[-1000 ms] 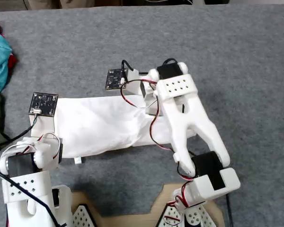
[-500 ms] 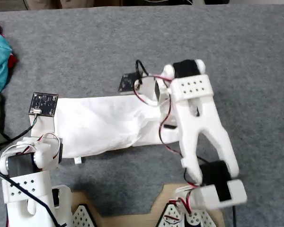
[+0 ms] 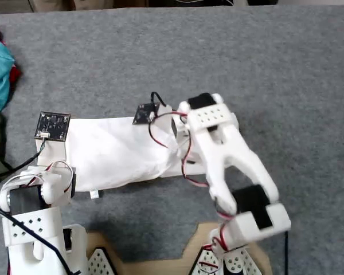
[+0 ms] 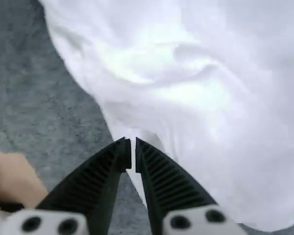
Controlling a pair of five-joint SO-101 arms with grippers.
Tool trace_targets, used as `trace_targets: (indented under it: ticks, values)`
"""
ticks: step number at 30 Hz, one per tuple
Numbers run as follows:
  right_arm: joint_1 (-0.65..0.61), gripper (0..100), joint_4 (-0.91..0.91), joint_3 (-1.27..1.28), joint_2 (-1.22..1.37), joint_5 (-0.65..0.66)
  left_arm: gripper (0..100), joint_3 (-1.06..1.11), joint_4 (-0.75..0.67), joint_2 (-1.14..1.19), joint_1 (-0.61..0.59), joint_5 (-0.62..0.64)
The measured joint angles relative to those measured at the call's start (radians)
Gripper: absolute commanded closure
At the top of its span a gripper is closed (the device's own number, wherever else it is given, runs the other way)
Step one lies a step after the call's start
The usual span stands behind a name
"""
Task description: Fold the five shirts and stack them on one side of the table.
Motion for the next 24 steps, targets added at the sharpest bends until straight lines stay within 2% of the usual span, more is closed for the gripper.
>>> trace_targets:
  ticks: [5, 15, 24]
  values:
    - [0.0, 96.8, 0.006, -0.21, 0.183, -0.025, 98, 0.0, 0.0, 0.0, 0.0, 0.0]
    - [0.0, 96.6, 0.193, -0.647, 0.425, -0.026, 98, 0.0, 0.0, 0.0, 0.0, 0.0]
    - [0.0, 96.6, 0.404, -0.965, 0.443, -0.094, 98, 0.0, -0.009, 0.002, 0.0, 0.023]
